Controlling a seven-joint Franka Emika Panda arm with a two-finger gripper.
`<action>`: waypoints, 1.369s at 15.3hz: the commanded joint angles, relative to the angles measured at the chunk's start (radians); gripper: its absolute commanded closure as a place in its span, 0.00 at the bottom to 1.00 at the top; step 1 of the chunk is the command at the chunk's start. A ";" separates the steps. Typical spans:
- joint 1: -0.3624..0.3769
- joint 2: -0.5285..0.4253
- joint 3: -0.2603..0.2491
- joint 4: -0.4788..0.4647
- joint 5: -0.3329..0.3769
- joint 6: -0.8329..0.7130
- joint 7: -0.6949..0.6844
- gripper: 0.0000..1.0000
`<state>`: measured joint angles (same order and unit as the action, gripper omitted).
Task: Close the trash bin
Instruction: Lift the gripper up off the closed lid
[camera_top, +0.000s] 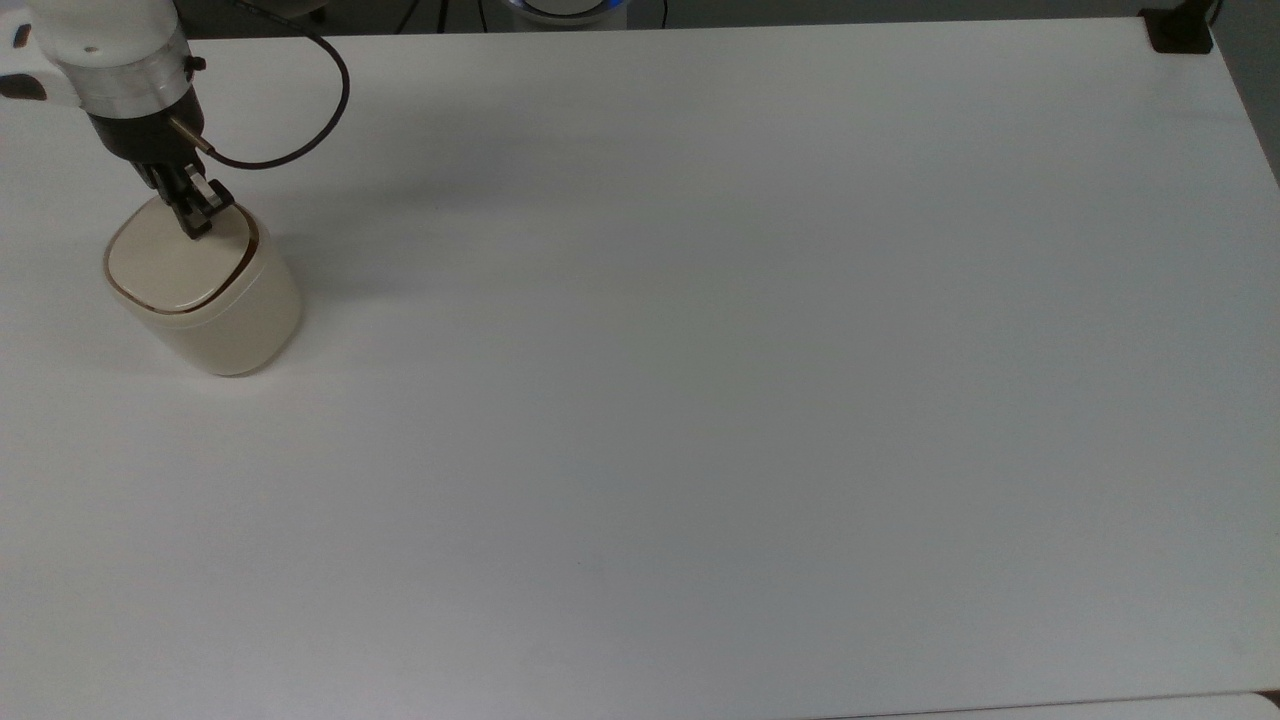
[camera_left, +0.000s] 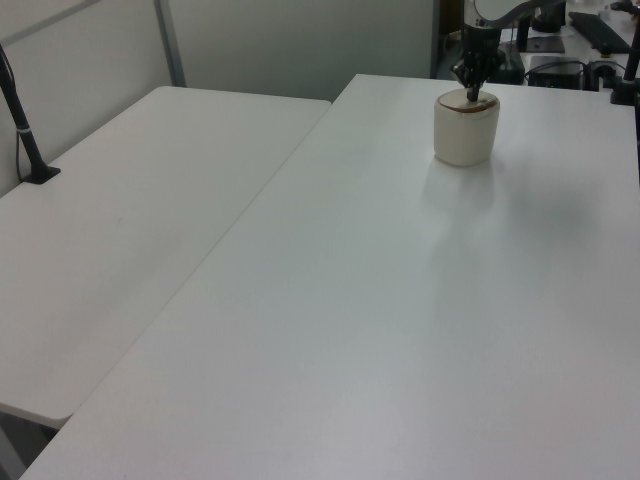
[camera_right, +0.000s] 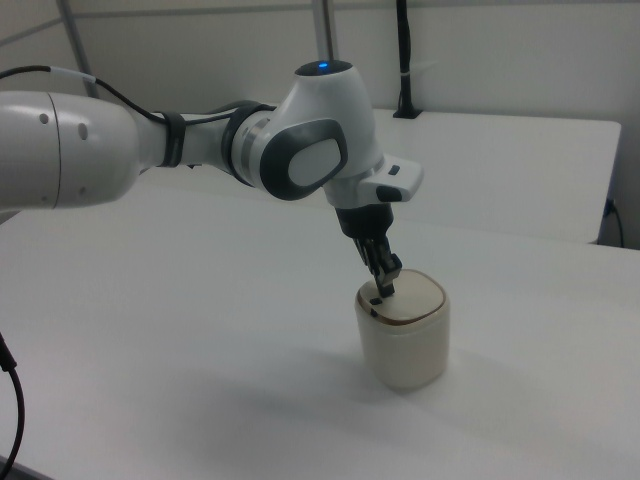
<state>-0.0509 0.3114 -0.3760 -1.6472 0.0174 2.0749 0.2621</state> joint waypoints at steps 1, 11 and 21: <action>0.002 -0.018 -0.029 -0.014 0.024 -0.039 -0.075 0.96; 0.006 0.014 -0.027 -0.065 0.024 0.030 -0.078 0.96; 0.031 -0.196 0.038 -0.040 0.015 -0.188 -0.083 0.17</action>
<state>-0.0434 0.2222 -0.3865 -1.6592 0.0197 1.9922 0.2028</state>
